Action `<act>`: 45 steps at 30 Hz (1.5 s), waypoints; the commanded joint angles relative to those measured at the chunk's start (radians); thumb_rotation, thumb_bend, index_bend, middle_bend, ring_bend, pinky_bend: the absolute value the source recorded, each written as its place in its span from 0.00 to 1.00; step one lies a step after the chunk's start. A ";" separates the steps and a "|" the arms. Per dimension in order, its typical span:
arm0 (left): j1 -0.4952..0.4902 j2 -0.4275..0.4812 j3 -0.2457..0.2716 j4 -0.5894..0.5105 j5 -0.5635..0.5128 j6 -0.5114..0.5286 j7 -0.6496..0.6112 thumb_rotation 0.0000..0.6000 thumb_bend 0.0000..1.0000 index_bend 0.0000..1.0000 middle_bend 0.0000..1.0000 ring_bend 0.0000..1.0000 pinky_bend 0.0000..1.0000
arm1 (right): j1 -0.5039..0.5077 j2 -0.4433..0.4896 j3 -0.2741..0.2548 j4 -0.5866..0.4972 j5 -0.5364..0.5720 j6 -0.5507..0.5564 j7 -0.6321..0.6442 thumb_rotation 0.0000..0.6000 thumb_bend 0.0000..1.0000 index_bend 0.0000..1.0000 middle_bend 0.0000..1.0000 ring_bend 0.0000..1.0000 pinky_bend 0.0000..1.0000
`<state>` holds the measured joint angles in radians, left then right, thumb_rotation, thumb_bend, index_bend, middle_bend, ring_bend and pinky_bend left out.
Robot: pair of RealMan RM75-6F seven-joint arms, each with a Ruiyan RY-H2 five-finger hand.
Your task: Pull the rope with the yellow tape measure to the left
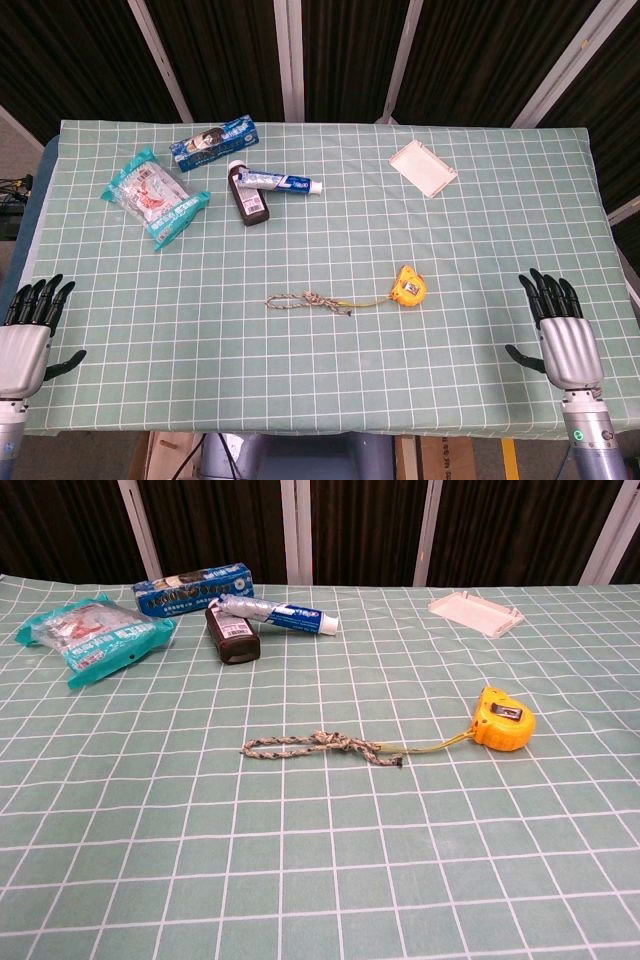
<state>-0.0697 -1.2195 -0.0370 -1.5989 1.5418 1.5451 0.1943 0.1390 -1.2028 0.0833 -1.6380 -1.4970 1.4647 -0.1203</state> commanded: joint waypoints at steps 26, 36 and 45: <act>-0.002 0.006 0.005 -0.003 0.004 -0.006 -0.008 1.00 0.05 0.00 0.00 0.00 0.00 | 0.004 0.015 -0.009 -0.010 -0.007 -0.022 0.047 1.00 0.11 0.00 0.00 0.00 0.00; -0.029 0.019 0.003 -0.005 0.028 -0.031 0.018 1.00 0.05 0.00 0.00 0.00 0.00 | -0.002 0.022 -0.008 -0.015 0.001 -0.018 0.069 1.00 0.11 0.00 0.00 0.00 0.00; -0.191 0.070 -0.065 -0.166 -0.018 -0.245 0.126 1.00 0.06 0.00 0.00 0.00 0.01 | 0.001 0.022 -0.005 -0.021 0.009 -0.027 0.077 1.00 0.11 0.00 0.00 0.00 0.00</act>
<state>-0.2089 -1.1638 -0.0714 -1.7122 1.5559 1.3623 0.2810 0.1393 -1.1805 0.0779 -1.6589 -1.4882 1.4382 -0.0438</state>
